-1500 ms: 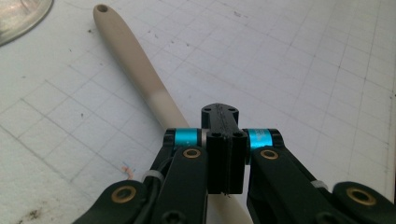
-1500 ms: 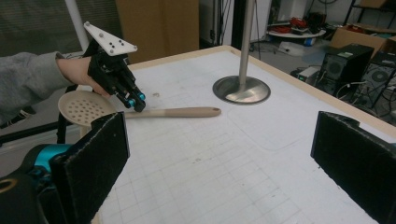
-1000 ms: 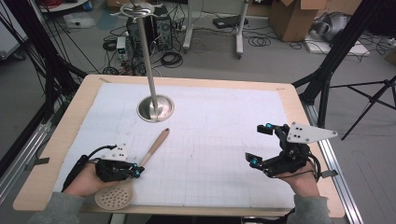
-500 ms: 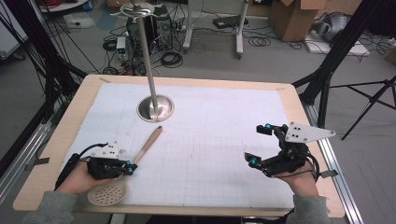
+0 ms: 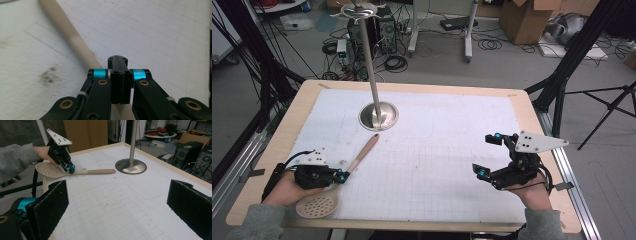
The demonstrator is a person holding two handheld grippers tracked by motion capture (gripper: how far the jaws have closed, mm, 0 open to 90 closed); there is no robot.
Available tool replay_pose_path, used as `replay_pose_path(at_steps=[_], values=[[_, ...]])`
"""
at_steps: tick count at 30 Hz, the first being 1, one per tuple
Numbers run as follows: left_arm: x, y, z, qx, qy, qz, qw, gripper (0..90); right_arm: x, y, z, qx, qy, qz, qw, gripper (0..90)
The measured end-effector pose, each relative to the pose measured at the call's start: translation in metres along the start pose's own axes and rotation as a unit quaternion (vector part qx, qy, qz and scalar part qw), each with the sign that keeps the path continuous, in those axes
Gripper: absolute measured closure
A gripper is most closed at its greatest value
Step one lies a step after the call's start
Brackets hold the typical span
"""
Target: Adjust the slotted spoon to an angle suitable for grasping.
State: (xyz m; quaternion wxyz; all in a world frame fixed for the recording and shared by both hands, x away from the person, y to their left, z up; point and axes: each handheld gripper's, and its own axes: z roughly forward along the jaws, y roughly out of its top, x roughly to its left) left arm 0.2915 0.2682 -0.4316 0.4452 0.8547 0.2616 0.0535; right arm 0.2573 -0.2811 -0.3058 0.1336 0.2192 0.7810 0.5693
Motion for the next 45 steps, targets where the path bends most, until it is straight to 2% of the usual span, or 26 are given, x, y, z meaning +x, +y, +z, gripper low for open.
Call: replay_pose_path(at_steps=[1, 4, 8, 11, 13, 17, 20, 26, 32, 38, 40, 41, 42, 45], values=[[0.000, 0.000, 0.000, 0.000, 0.000, 0.000, 1.0000, 89.6, 0.000, 0.000, 0.000, 0.000, 0.000, 0.000, 1.0000, 2.5], [0.004, 0.009, -0.004, -0.024, 0.030, -0.016, 0.9991, 89.6, 0.000, 0.000, 0.000, 0.000, -0.001, 0.001, 1.0000, 2.5], [0.006, 0.015, 0.000, -0.027, 0.040, -0.021, 0.9986, 89.6, 0.000, 0.000, 0.000, 0.000, 0.001, 0.000, 1.0000, 2.5], [0.007, 0.021, 0.008, -0.018, 0.053, -0.019, 0.9983, 89.6, 0.001, 0.000, 0.000, 0.001, 0.001, 0.000, 1.0000, 2.5], [0.008, 0.023, 0.015, -0.003, 0.059, -0.015, 0.9981, 89.5, 0.001, 0.000, 0.000, 0.001, 0.001, -0.001, 1.0000, 2.5], [0.011, 0.022, 0.020, 0.017, 0.068, -0.020, 0.9974, 89.6, 0.001, -0.001, -0.002, 0.001, -0.001, 0.001, 1.0000, 2.5], [0.013, 0.021, 0.021, 0.018, 0.073, -0.025, 0.9969, 89.6, 0.001, -0.002, -0.004, 0.000, -0.003, 0.003, 1.0000, 2.5], [0.011, 0.024, 0.023, 0.017, 0.066, -0.015, 0.9976, 89.6, 0.001, -0.003, -0.006, -0.001, -0.004, 0.001, 1.0000, 2.5], [0.010, 0.026, 0.028, 0.019, 0.045, -0.006, 0.9988, 89.6, 0.002, -0.003, -0.006, 0.002, -0.005, 0.003, 1.0000, 2.5], [0.005, 0.034, 0.037, 0.033, 0.029, 0.025, 0.9987, 89.6, 0.001, -0.005, -0.009, 0.001, -0.008, 0.005, 0.9999, 2.5], [0.001, 0.039, 0.040, 0.047, 0.027, 0.047, 0.9974, 89.6, 0.001, -0.005, -0.010, 0.000, -0.010, 0.006, 0.9999, 2.5], [0.001, 0.039, 0.040, 0.047, 0.027, 0.047, 0.9974, 89.6, 0.001, -0.005, -0.010, 0.000, -0.010, 0.006, 0.9999, 2.5], [-0.002, 0.042, 0.043, 0.052, 0.033, 0.056, 0.9966, 89.6, 0.001, -0.006, -0.011, 0.000, -0.010, 0.007, 0.9999, 2.5], [-0.004, 0.044, 0.045, 0.054, 0.028, 0.061, 0.9963, 89.6, 0.001, -0.006, -0.011, 0.000, -0.010, 0.007, 0.9999, 2.5]])
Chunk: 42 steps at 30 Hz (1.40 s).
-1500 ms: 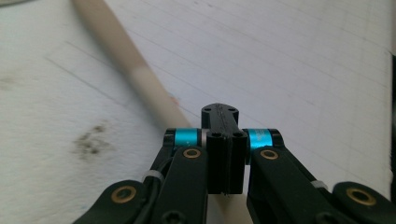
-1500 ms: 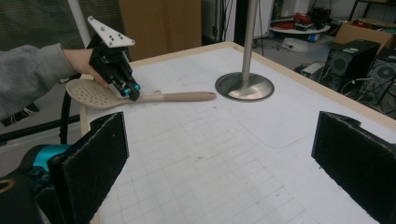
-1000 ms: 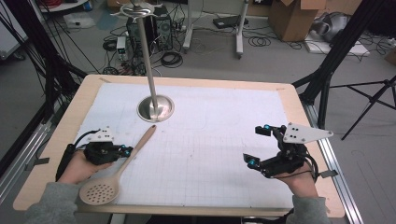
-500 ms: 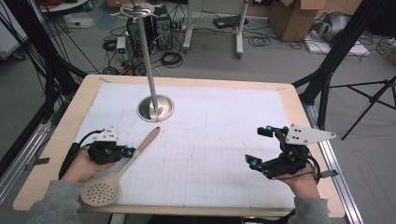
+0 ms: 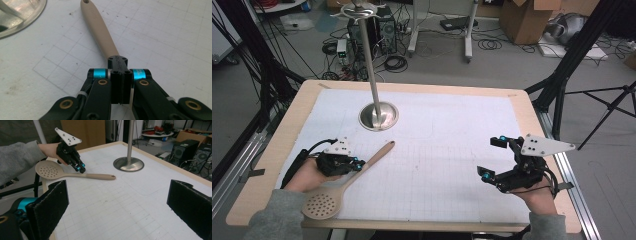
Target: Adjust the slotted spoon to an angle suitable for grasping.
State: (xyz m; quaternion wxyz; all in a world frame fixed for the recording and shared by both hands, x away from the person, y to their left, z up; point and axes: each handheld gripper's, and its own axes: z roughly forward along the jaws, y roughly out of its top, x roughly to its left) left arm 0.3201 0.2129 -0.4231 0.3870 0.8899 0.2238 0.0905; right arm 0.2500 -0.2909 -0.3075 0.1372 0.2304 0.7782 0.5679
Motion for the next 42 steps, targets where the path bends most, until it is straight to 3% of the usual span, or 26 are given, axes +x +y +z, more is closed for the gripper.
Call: replay_pose_path(at_steps=[1, 5, 10, 13, 14, 17, 19, 22, 23, 25, 31, 34, 42], values=[[-0.001, 0.001, 0.002, -0.002, -0.009, 0.001, 1.0000, 89.5, 0.000, 0.000, 0.000, 0.001, 0.000, -0.001, 1.0000, 2.5], [-0.002, 0.002, 0.004, -0.006, -0.017, -0.006, 0.9998, 89.6, 0.000, 0.000, 0.000, 0.000, 0.001, 0.000, 1.0000, 2.5], [-0.004, 0.004, 0.005, -0.010, -0.028, 0.001, 0.9996, 89.6, -0.001, -0.001, 0.000, 0.001, -0.001, 0.002, 1.0000, 2.4], [-0.003, 0.009, -0.008, -0.040, -0.003, -0.008, 0.9992, 89.6, -0.001, -0.001, -0.001, 0.000, -0.001, 0.001, 1.0000, 2.5], [-0.003, 0.009, -0.008, -0.040, -0.003, -0.008, 0.9992, 89.5, -0.001, -0.001, -0.001, 0.000, -0.001, 0.001, 1.0000, 2.5], [-0.009, 0.015, -0.020, -0.073, 0.003, -0.008, 0.9973, 89.5, -0.001, -0.001, -0.001, 0.000, -0.001, 0.002, 1.0000, 2.5], [-0.017, 0.018, -0.024, -0.081, -0.005, -0.006, 0.9967, 89.5, -0.002, -0.001, -0.001, -0.001, -0.001, 0.002, 1.0000, 2.5], [-0.026, 0.021, -0.021, -0.065, -0.005, -0.008, 0.9979, 89.5, -0.001, 0.000, 0.000, 0.000, 0.000, 0.000, 1.0000, 2.5], [-0.029, 0.024, -0.017, -0.058, -0.001, -0.024, 0.9981, 89.5, -0.001, 0.001, 0.001, -0.001, 0.001, 0.000, 1.0000, 2.5], [-0.030, 0.025, -0.014, -0.054, 0.001, -0.028, 0.9981, 89.5, 0.001, 0.002, 0.002, 0.001, 0.004, -0.002, 1.0000, 2.5], [-0.026, 0.024, 0.000, -0.030, 0.038, -0.067, 0.9966, 89.5, -0.001, 0.001, 0.002, 0.000, 0.003, -0.001, 1.0000, 2.5], [-0.024, 0.021, 0.002, -0.033, 0.032, -0.063, 0.9969, 89.5, -0.002, 0.000, 0.001, 0.000, 0.001, -0.002, 1.0000, 2.5], [-0.018, 0.018, 0.014, -0.003, 0.033, -0.037, 0.9988, 89.6, 0.000, 0.001, 0.002, 0.001, 0.003, 0.001, 1.0000, 2.5]])
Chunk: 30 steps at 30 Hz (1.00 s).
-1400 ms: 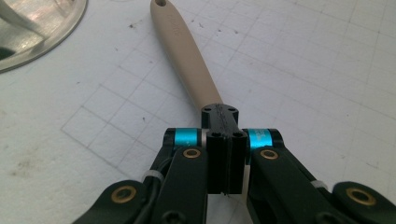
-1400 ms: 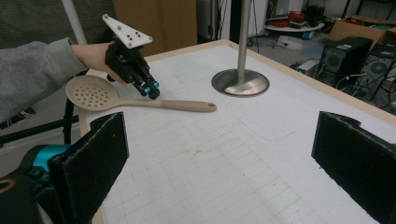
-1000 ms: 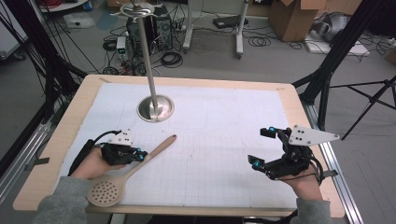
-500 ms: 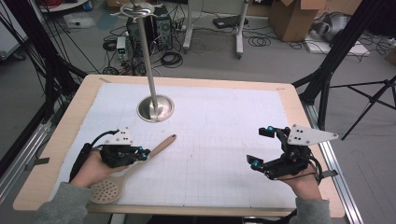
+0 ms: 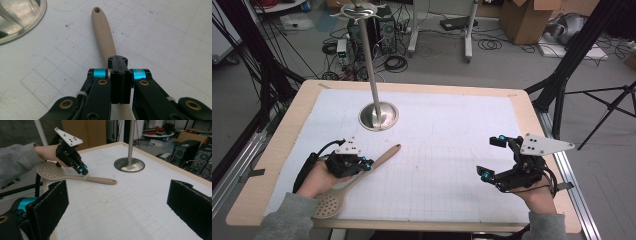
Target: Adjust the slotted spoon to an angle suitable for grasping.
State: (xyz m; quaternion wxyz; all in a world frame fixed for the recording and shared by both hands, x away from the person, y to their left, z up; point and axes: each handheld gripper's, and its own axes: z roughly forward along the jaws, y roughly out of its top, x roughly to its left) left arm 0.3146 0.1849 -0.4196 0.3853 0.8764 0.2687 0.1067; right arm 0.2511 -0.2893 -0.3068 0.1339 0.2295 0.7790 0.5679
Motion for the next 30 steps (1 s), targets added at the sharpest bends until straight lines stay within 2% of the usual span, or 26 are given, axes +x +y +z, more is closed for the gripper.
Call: replay_pose_path(at_steps=[8, 10, 11, 12, 14, 15, 16, 22, 23, 30], values=[[0.004, 0.001, 0.005, 0.001, 0.005, -0.010, 0.9999, 89.5, -0.002, -0.001, -0.001, -0.001, -0.001, 0.002, 1.0000, 2.5], [0.004, 0.000, 0.006, 0.002, 0.013, -0.005, 0.9999, 89.5, -0.002, -0.001, 0.000, -0.002, -0.002, -0.001, 1.0000, 2.5], [0.005, 0.000, 0.009, 0.016, 0.026, -0.004, 0.9995, 89.5, -0.001, 0.000, -0.001, -0.002, -0.001, 0.000, 1.0000, 2.5], [0.005, 0.000, 0.009, 0.016, 0.026, -0.004, 0.9995, 89.5, -0.001, 0.000, -0.001, -0.002, -0.001, 0.000, 1.0000, 2.5], [0.006, -0.002, 0.009, 0.012, 0.017, -0.011, 0.9997, 89.5, 0.000, 0.000, -0.001, -0.001, 0.000, -0.001, 1.0000, 2.5], [0.005, -0.002, 0.010, 0.007, 0.008, -0.009, 0.9999, 89.6, 0.000, 0.001, -0.002, -0.003, -0.001, -0.002, 1.0000, 2.5], [0.005, -0.002, 0.010, 0.007, 0.008, -0.009, 0.9999, 89.5, 0.000, 0.000, -0.002, -0.004, -0.002, 0.000, 1.0000, 2.5], [0.000, 0.002, 0.011, 0.009, -0.019, 0.006, 0.9998, 89.5, -0.002, -0.001, -0.002, -0.003, -0.002, 0.001, 1.0000, 2.5], [-0.003, 0.003, 0.012, 0.010, -0.027, 0.013, 0.9995, 89.5, -0.001, -0.001, -0.002, -0.003, -0.002, 0.001, 1.0000, 2.5], [-0.005, 0.005, 0.012, 0.012, -0.036, 0.019, 0.9991, 89.5, -0.001, -0.001, 0.000, -0.001, -0.001, -0.001, 1.0000, 2.5]])
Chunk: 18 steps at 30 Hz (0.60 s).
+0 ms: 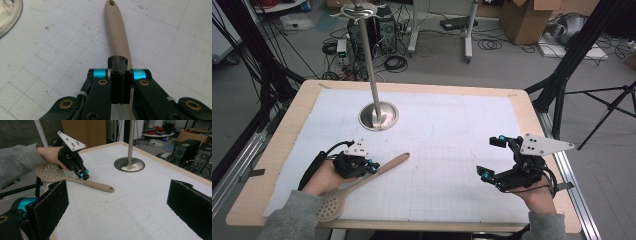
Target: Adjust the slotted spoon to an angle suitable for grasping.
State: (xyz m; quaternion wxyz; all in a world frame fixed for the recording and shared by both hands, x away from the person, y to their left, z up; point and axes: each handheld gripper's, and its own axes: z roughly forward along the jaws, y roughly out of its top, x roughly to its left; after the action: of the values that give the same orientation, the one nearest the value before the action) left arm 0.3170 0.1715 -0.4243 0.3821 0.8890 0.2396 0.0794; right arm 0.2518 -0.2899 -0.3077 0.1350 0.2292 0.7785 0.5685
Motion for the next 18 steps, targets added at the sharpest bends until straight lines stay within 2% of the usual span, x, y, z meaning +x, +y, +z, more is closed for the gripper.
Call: replay_pose_path(at_steps=[3, 9, 11, 12, 14, 15, 17, 18], values=[[0.001, -0.001, -0.003, -0.010, 0.000, -0.001, 0.9999, 89.5, 0.000, 0.000, 0.000, 0.001, 0.001, 0.001, 1.0000, 2.5], [0.000, -0.003, -0.024, -0.036, 0.010, -0.006, 0.9993, 89.2, -0.002, 0.000, -0.003, -0.003, -0.004, 0.001, 1.0000, 2.5], [-0.002, -0.005, -0.030, -0.037, 0.010, -0.001, 0.9993, 86.7, -0.002, -0.001, -0.003, -0.001, -0.003, 0.004, 1.0000, 2.5], [-0.004, -0.006, -0.037, -0.037, 0.015, -0.004, 0.9992, 83.1, -0.002, -0.001, -0.002, -0.002, -0.004, 0.000, 1.0000, 2.5], [-0.004, -0.006, -0.039, -0.039, 0.020, -0.006, 0.9990, 81.3, -0.003, 0.000, -0.001, -0.002, -0.003, -0.002, 1.0000, 2.5], [-0.005, -0.006, -0.044, -0.041, 0.019, -0.014, 0.9989, 79.5, -0.003, 0.001, 0.000, -0.004, -0.002, -0.001, 1.0000, 2.5], [-0.007, -0.006, -0.046, -0.042, 0.018, -0.016, 0.9988, 77.4, -0.004, 0.001, 0.001, -0.006, -0.001, -0.003, 1.0000, 2.5], [-0.008, -0.006, -0.047, -0.042, 0.018, -0.021, 0.9987, 73.6, -0.004, 0.002, 0.002, -0.006, 0.001, -0.001, 1.0000, 2.5]])
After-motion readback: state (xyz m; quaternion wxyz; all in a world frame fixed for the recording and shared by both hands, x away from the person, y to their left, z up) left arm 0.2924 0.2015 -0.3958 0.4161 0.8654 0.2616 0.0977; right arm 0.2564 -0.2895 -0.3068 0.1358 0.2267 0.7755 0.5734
